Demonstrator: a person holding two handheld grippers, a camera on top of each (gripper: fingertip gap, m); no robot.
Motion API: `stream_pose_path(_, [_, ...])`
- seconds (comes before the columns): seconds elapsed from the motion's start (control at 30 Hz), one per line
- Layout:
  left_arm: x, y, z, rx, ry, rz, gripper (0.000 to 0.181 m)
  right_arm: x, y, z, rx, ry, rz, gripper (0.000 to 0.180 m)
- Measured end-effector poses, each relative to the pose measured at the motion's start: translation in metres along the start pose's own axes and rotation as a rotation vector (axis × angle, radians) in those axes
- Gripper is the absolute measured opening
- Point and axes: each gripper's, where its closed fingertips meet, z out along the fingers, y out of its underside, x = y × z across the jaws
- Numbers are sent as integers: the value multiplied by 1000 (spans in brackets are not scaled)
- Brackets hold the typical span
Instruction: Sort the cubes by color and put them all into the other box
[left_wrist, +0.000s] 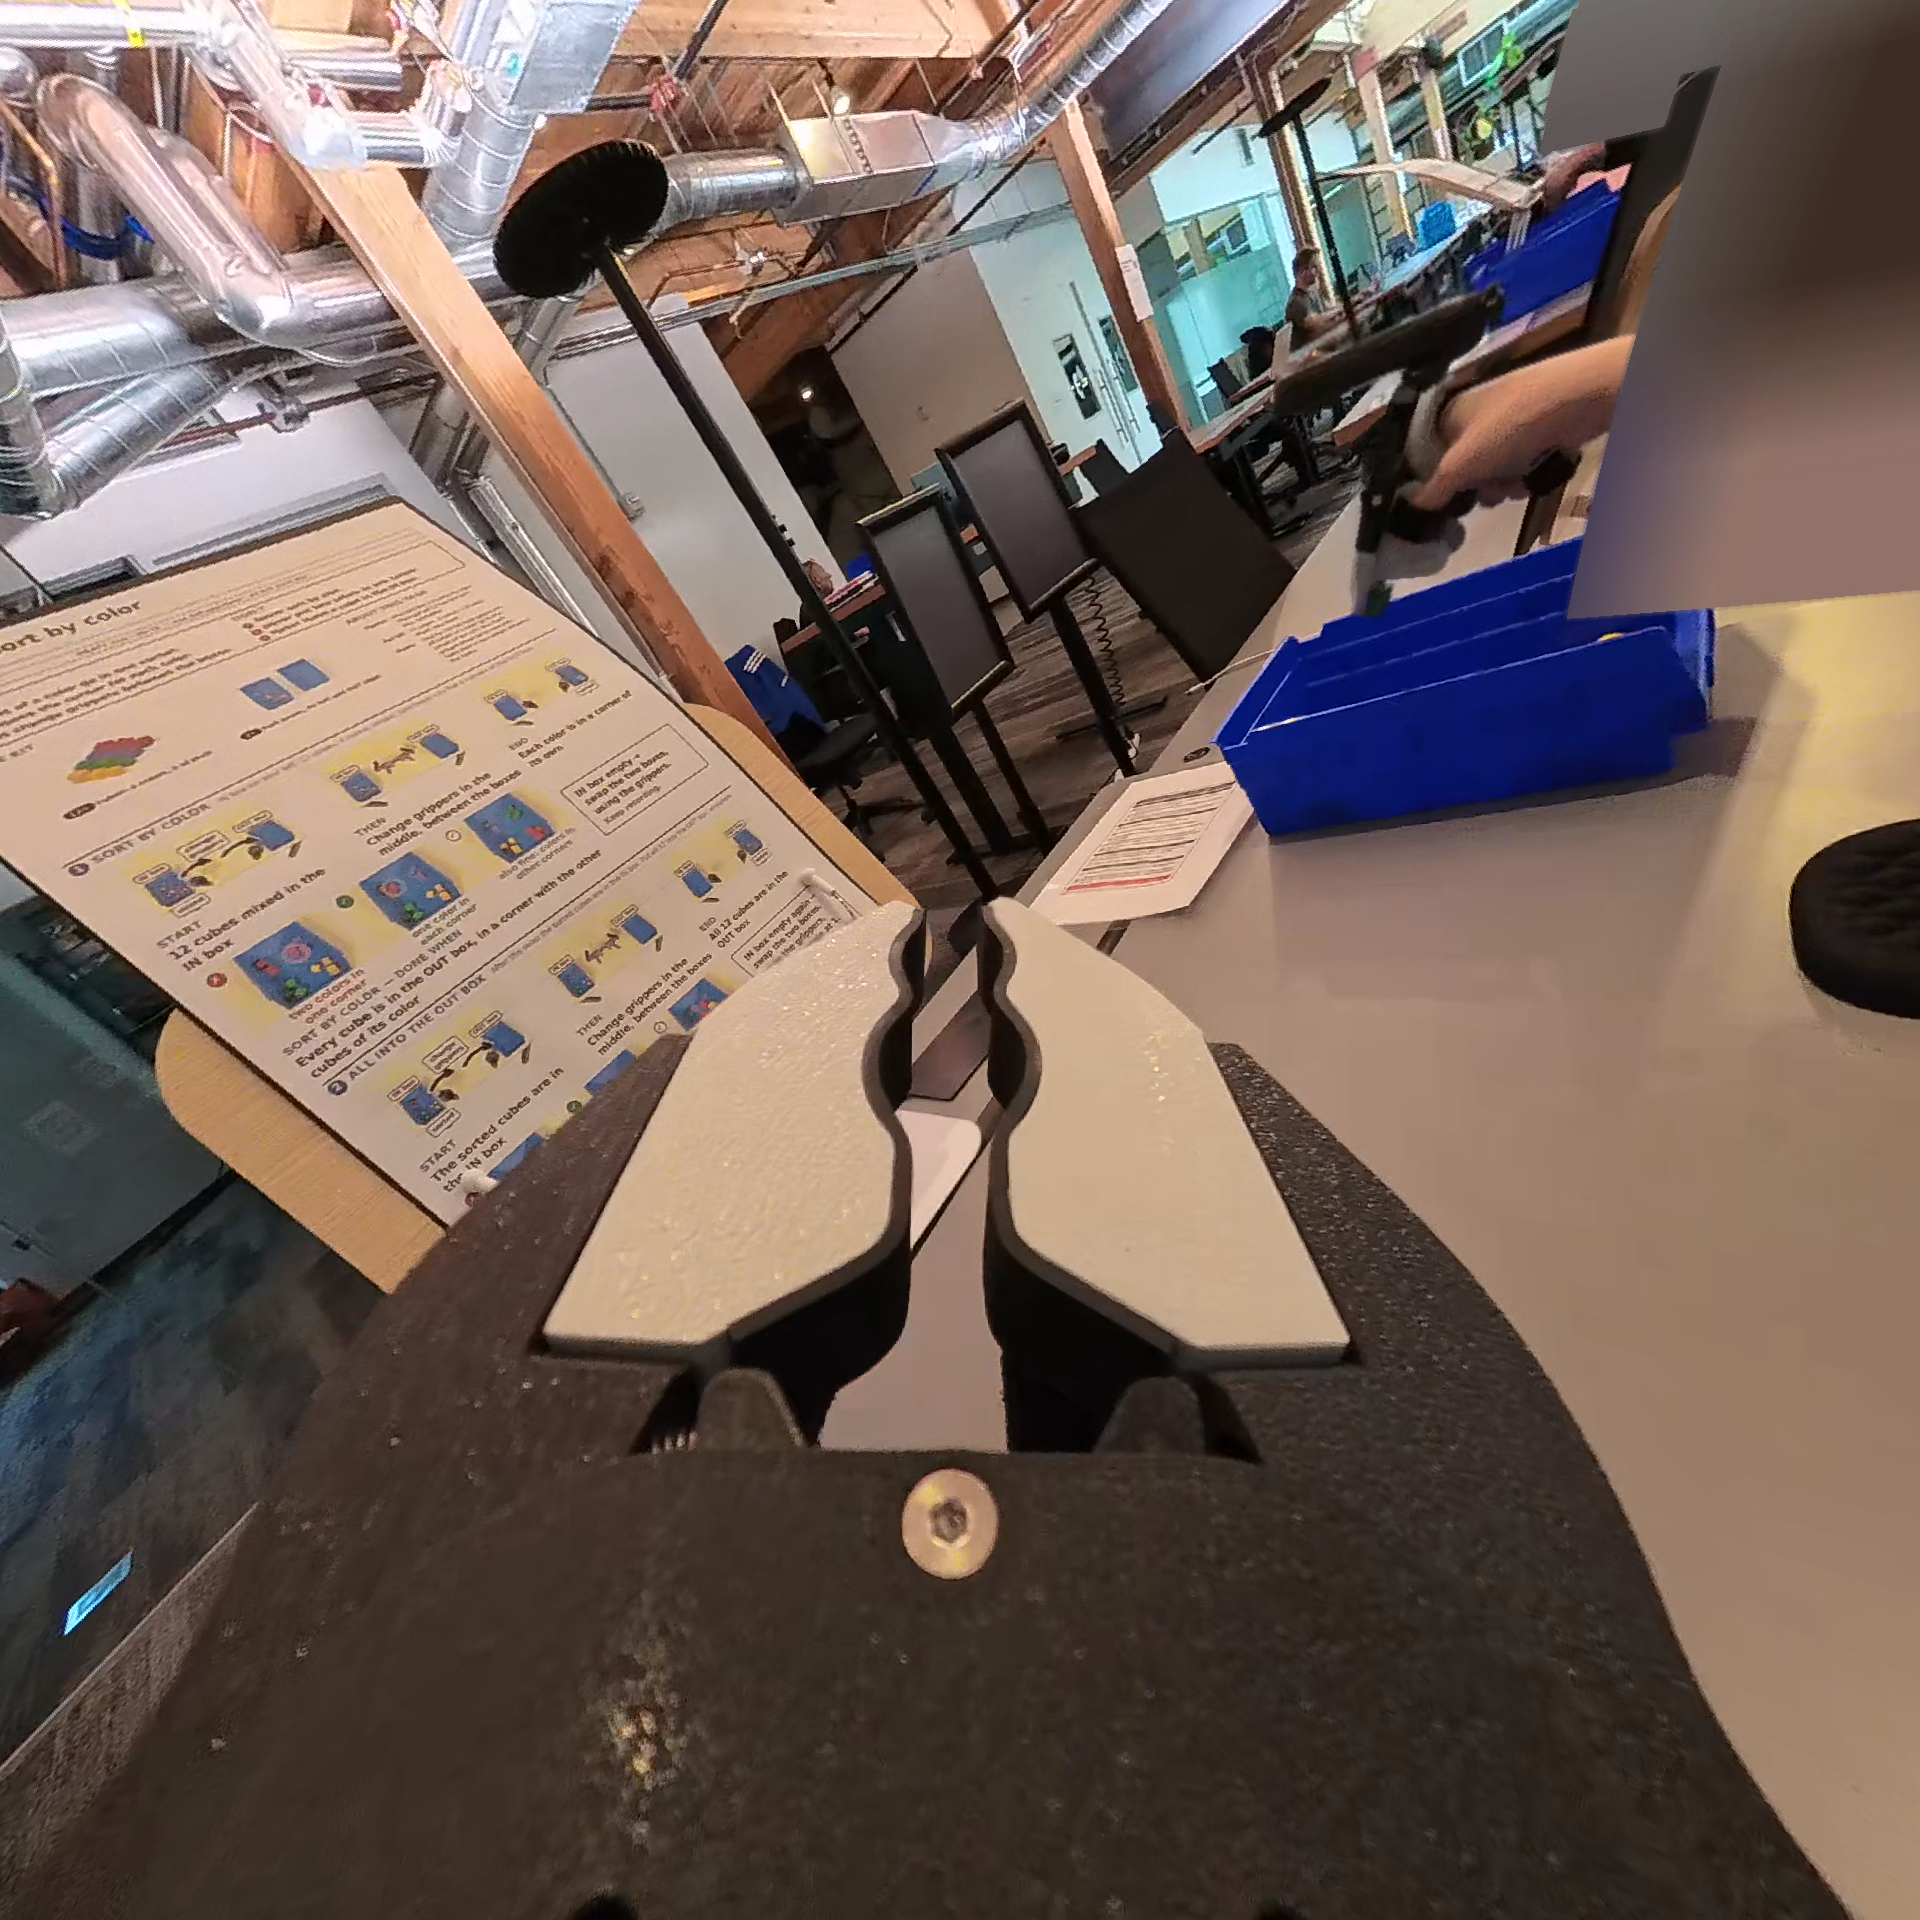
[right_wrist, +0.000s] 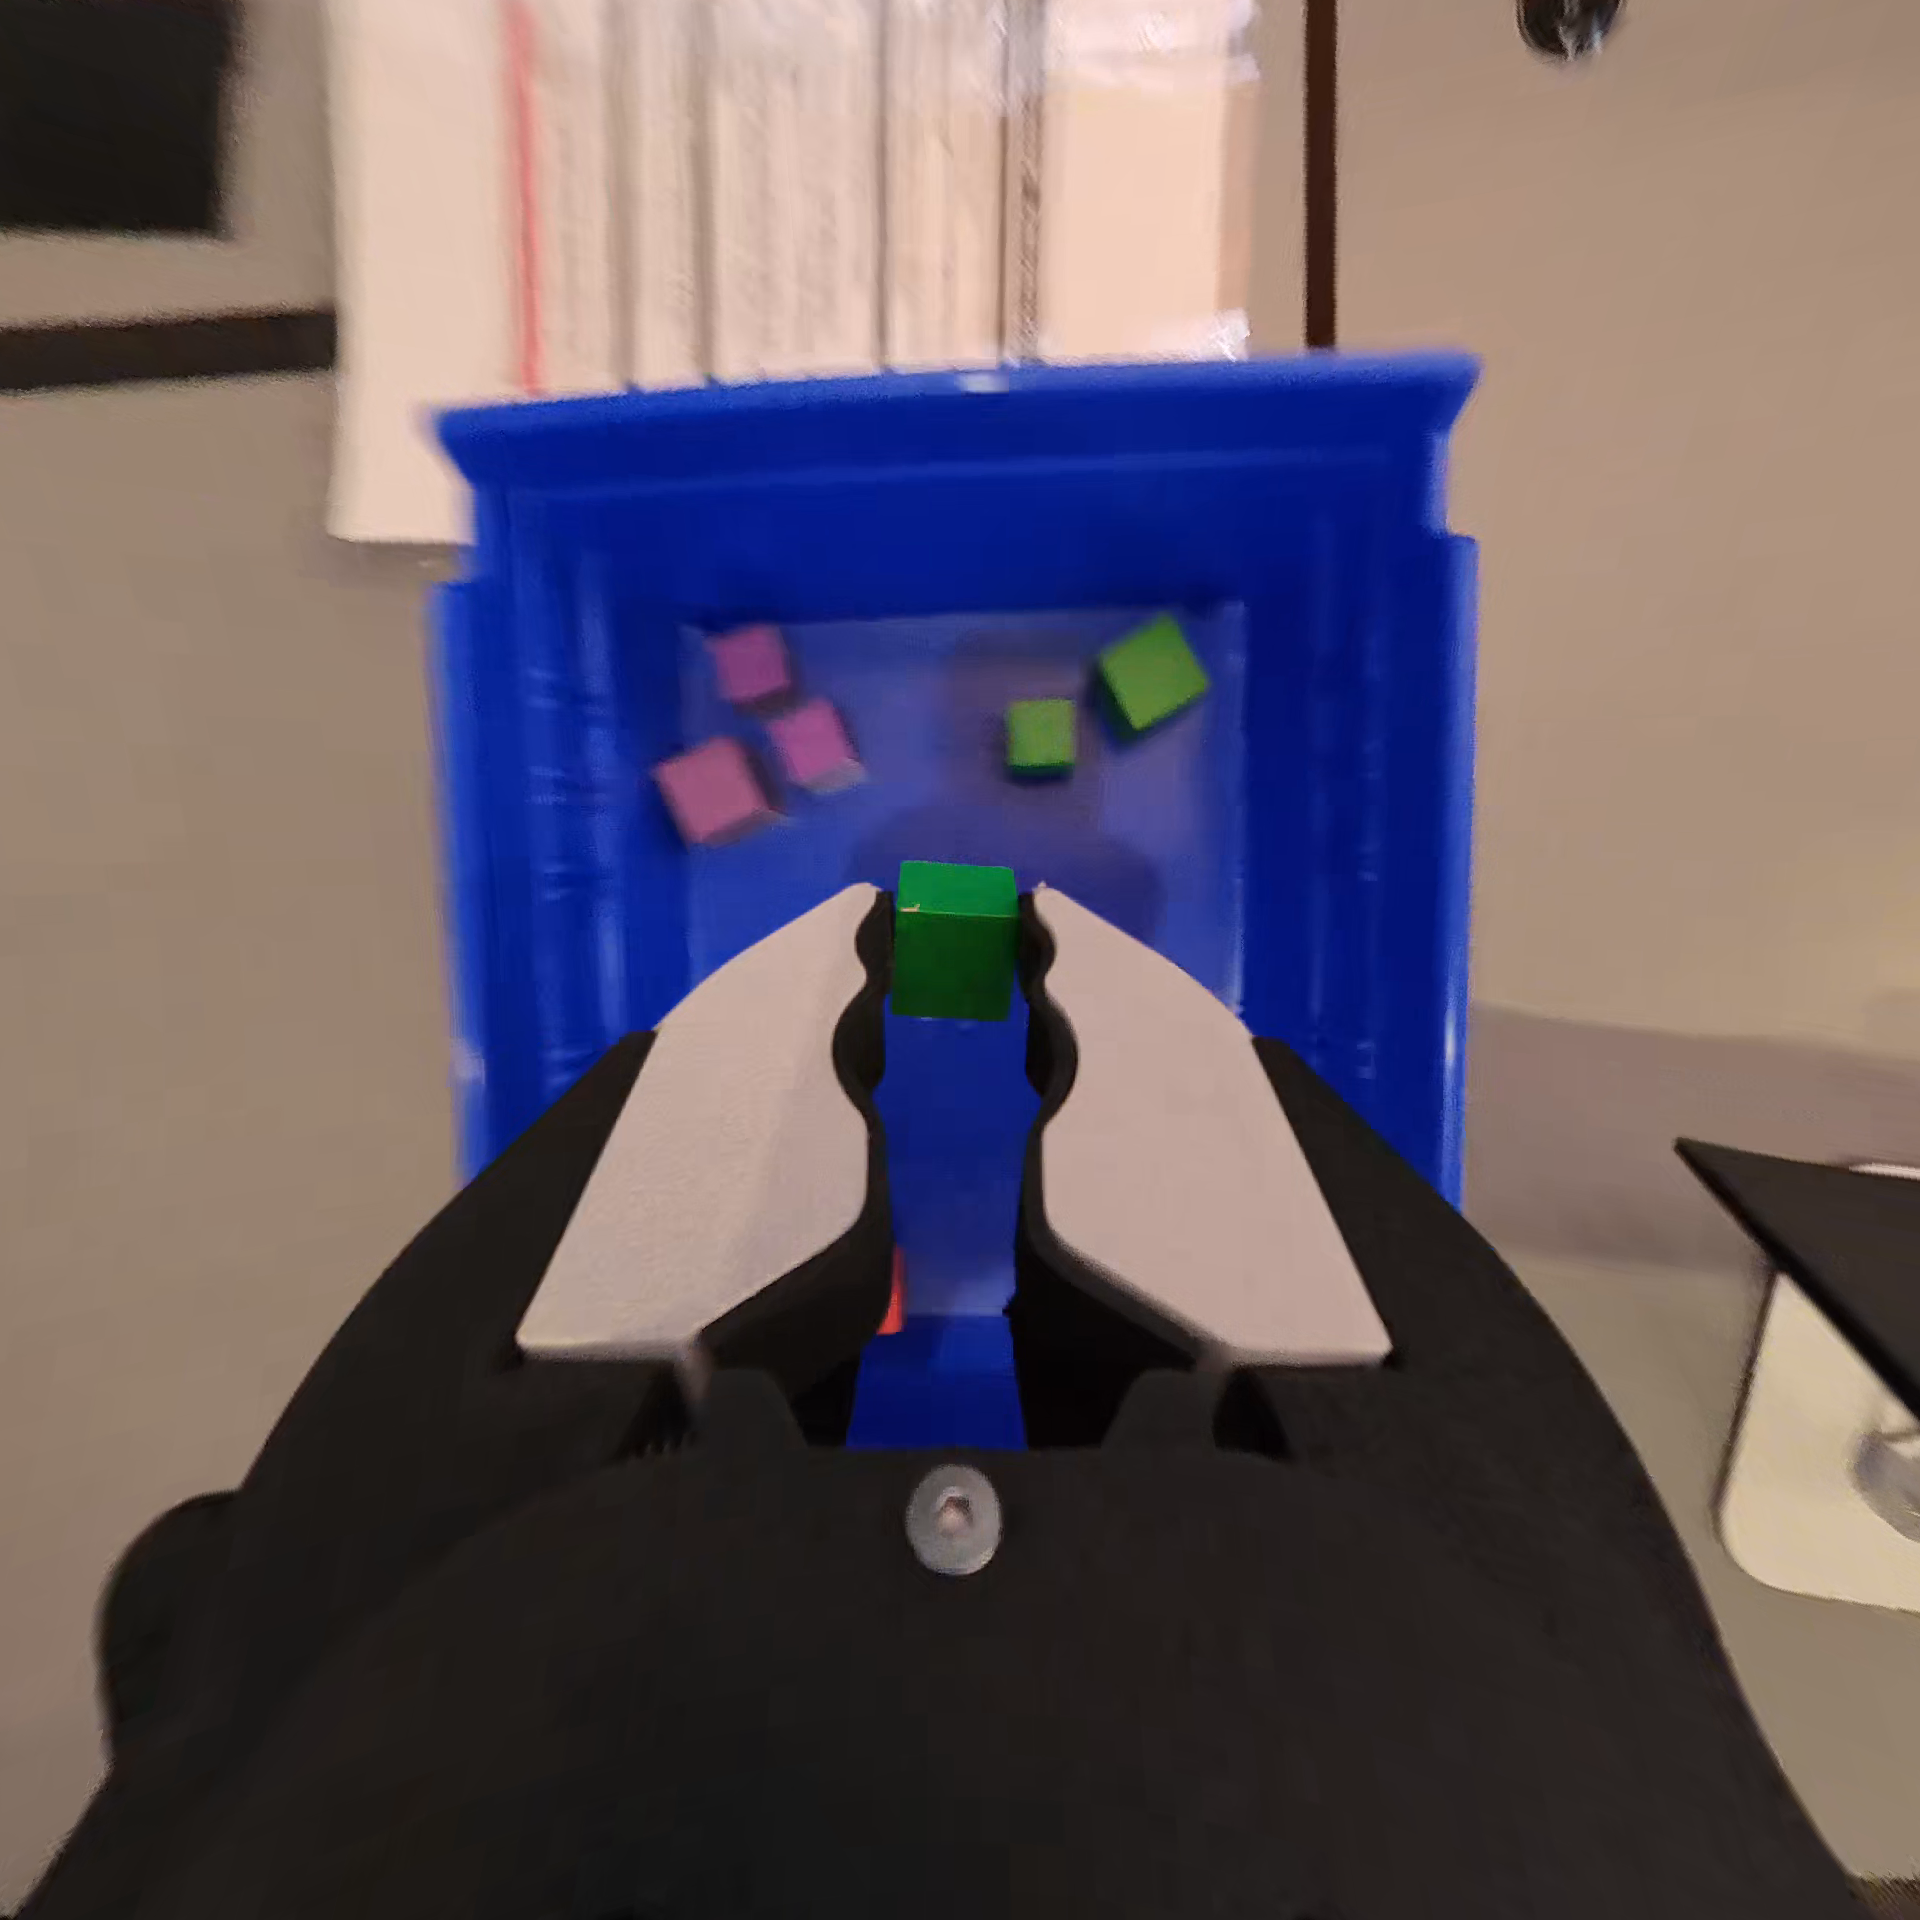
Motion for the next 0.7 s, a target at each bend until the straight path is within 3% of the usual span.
stream_pose_path(0.17, [-10, 14, -3, -66, -41, 20, 9, 25, 17, 57, -209, 48, -73, 22])
stream_pose_path(0.33, [-19, 22, -7, -97, -77, 23, 8, 45, 26, 89, -354, 94, -117, 22])
stream_pose_path(0.7, [-15, 31, -1, -139, -71, 48, 8, 54, 26, 116, -362, 73, -130, 23])
